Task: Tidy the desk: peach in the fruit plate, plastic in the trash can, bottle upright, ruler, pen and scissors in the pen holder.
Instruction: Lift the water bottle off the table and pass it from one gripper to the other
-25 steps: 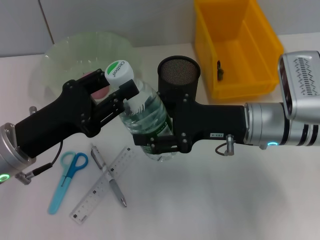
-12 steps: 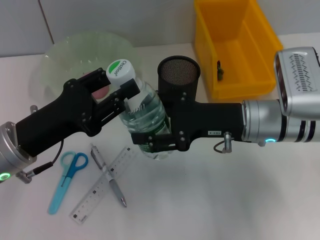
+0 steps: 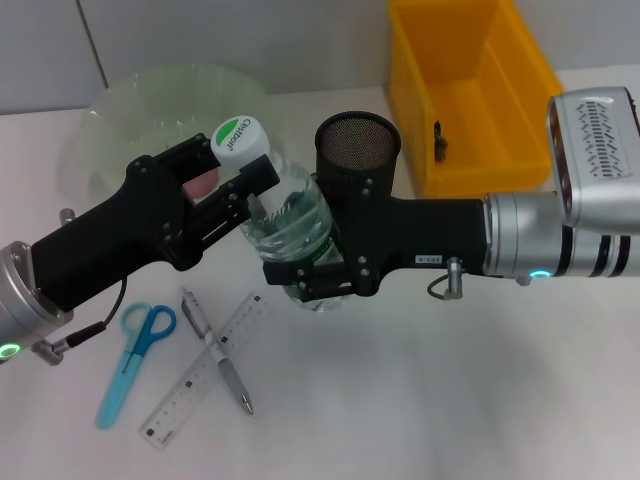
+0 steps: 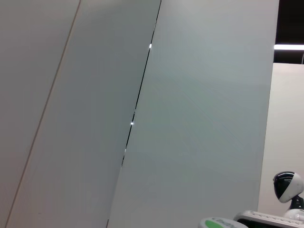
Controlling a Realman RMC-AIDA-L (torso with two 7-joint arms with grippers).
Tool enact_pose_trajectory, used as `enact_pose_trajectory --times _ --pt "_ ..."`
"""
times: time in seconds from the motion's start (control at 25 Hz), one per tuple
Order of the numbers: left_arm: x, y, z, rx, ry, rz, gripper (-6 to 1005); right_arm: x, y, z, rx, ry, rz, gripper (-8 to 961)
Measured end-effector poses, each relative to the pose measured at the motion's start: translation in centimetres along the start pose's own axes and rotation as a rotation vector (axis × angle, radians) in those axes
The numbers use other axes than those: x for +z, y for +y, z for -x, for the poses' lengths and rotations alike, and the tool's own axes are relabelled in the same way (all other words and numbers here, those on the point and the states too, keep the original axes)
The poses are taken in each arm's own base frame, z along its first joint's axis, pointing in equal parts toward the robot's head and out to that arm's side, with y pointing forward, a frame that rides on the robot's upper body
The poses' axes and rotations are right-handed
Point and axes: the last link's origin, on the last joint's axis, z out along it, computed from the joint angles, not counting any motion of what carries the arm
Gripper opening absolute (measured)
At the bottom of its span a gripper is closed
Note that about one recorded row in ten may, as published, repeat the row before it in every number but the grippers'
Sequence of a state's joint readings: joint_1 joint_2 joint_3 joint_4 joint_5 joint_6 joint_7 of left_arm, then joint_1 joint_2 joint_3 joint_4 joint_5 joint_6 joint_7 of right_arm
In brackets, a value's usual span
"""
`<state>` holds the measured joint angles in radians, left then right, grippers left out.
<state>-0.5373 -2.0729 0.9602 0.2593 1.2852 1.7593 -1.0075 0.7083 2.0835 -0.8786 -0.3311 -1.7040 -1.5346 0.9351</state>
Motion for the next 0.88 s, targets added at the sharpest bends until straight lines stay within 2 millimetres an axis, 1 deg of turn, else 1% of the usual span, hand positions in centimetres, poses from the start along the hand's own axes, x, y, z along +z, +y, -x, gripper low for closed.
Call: enact_pose_trajectory --times 0.52,0.88 --pt "0.03 -0.24 0.03 0.004 -0.012 -0.009 448 0.53 -0.25 0.21 0.003 0.058 0.039 826" --pt "0.06 -0.32 0.05 0.006 -0.018 -0.010 448 0.49 -0.41 0.25 0.005 0.081 0.039 826"
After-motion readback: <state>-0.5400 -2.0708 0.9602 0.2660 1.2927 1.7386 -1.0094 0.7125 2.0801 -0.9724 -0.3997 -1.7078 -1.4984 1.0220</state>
